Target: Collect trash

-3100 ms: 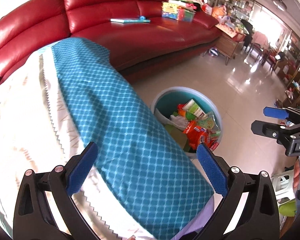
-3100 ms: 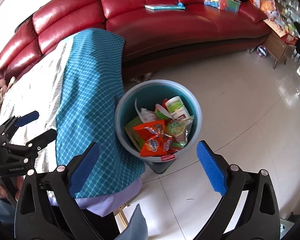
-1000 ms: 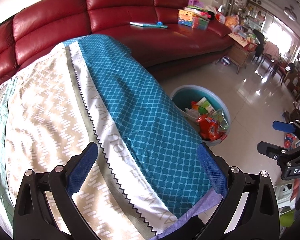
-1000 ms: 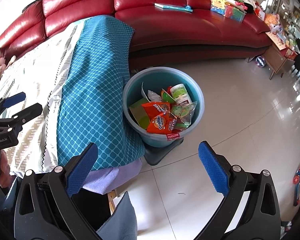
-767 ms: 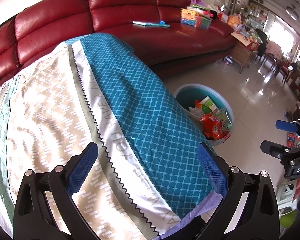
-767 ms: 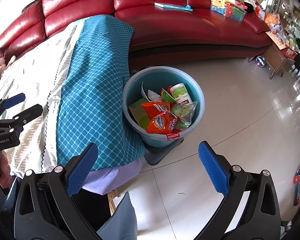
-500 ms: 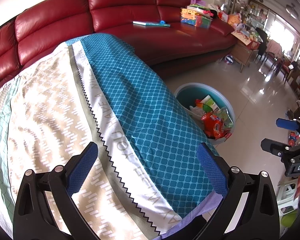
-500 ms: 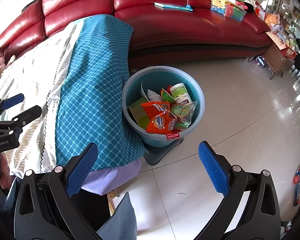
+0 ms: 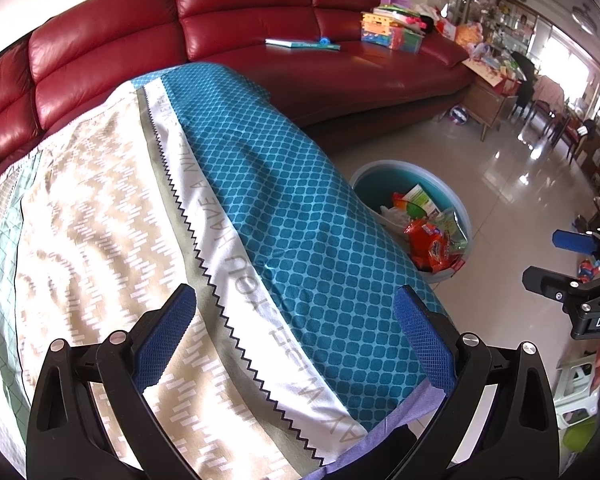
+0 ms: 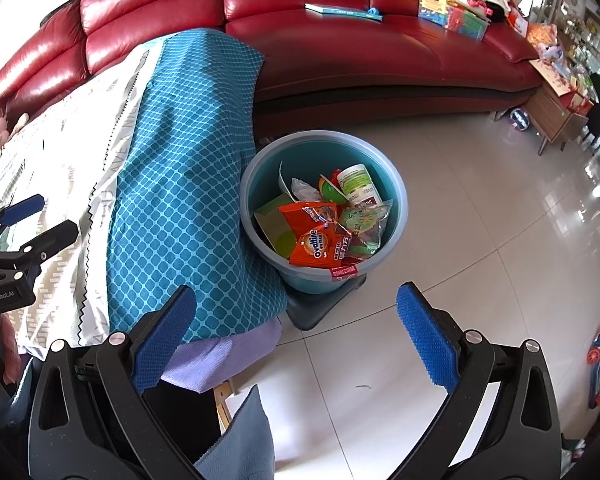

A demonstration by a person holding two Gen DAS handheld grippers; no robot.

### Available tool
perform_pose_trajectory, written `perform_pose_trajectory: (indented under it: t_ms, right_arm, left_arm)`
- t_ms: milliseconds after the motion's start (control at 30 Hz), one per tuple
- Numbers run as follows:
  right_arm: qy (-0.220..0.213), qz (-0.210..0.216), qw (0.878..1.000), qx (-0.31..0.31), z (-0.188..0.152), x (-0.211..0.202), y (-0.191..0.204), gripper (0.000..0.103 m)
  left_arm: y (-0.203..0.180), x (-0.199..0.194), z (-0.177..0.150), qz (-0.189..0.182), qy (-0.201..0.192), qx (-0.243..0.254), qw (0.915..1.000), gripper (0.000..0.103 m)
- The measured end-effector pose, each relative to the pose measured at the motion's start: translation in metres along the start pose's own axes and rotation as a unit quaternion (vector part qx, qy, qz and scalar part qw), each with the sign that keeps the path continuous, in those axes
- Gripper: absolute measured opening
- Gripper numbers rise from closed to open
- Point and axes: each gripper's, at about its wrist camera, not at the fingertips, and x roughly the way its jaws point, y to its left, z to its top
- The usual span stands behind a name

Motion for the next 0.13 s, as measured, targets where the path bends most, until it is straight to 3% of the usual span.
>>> perform_pose_trajectory:
  t_ms: [133]
  right_arm:
    - [0.0,-0.002,1.0,-0.001,0.0003,-0.0008,-0.0009,0.096]
  left_arm:
    - [0.0013,0.0027,-0.0009,-0.004,0.006,-0.002,1.0,0.099]
